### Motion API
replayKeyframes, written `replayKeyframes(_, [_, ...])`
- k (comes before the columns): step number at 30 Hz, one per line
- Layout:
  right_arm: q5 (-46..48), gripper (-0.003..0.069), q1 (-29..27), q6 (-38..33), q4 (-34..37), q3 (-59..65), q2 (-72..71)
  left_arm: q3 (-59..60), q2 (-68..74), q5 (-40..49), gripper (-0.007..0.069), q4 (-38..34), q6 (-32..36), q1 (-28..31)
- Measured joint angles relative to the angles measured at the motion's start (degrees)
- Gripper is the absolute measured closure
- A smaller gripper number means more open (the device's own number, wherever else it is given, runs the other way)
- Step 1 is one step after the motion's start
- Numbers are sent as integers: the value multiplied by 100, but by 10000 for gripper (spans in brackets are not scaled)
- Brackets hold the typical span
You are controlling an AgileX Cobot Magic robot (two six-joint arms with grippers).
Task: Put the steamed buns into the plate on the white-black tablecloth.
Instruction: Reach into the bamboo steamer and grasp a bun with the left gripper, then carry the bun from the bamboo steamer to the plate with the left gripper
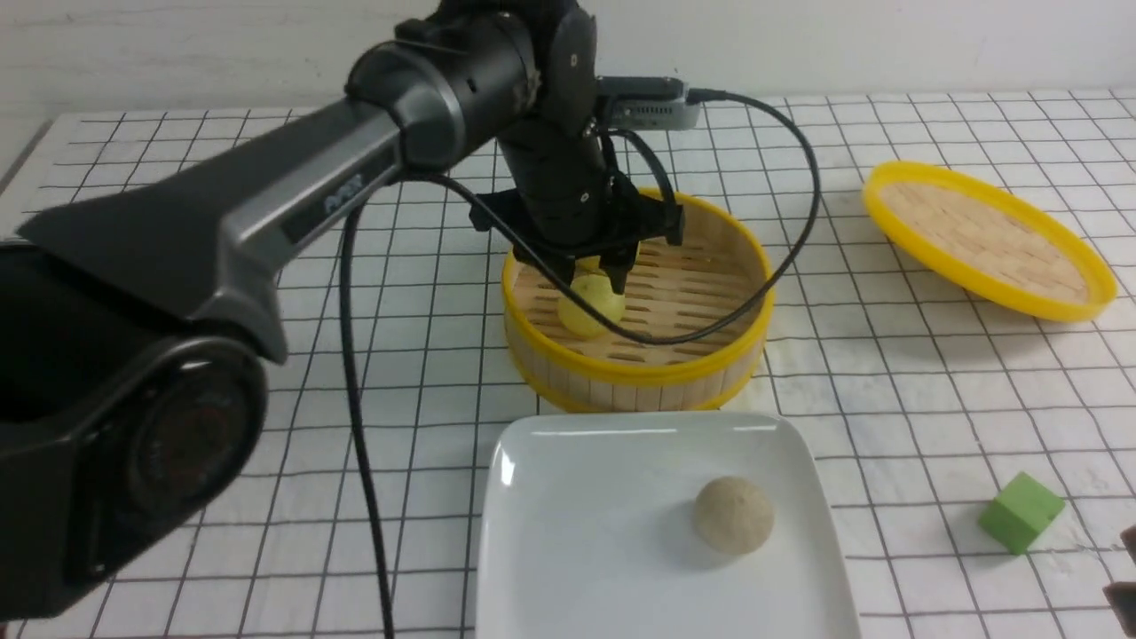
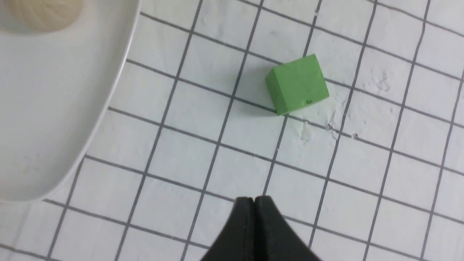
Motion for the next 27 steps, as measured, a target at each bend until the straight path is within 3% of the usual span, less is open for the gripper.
replayKeyframes(4, [-1, 671, 0, 0, 0, 0, 0, -100, 324, -111, 253, 68, -4, 0])
replayKeyframes(7, [-1, 668, 0, 0, 0, 0, 0, -126, 513, -218, 372, 114, -126, 0])
replayKeyframes(8, [-1, 667, 0, 0, -6, 0, 0, -149, 512, -197, 457, 119, -146, 0])
replayKeyframes(12, [-1, 667, 0, 0, -11, 0, 0, -156, 295, 59, 594, 125, -85, 0])
replayKeyframes(21, [-15, 664, 0, 0, -41, 0, 0, -72, -1427, 981, 603, 334, 404, 0])
replayKeyframes(27, [-85, 659, 0, 0, -66, 0, 0, 1349, -2364, 1022, 603, -165, 436, 0])
